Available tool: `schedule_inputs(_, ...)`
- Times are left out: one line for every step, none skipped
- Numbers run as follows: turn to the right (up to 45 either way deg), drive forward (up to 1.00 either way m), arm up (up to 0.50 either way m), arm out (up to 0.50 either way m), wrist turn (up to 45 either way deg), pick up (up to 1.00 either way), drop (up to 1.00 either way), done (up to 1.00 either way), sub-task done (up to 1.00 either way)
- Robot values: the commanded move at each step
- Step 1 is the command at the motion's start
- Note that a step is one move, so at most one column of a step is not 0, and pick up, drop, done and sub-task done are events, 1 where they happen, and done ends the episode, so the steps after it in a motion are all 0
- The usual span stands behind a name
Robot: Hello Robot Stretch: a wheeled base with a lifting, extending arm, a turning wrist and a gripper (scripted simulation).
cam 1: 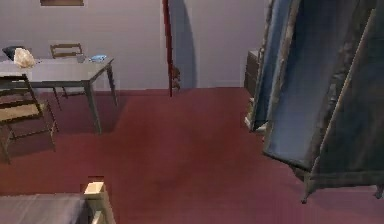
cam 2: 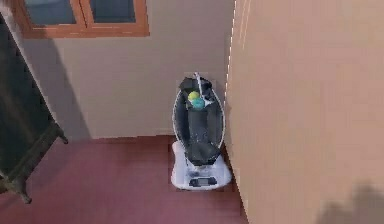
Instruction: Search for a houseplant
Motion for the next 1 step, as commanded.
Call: schedule_inputs(-9.0,0.0,0.0,0.0,0.0,0.0,0.0,0.0,0.0)
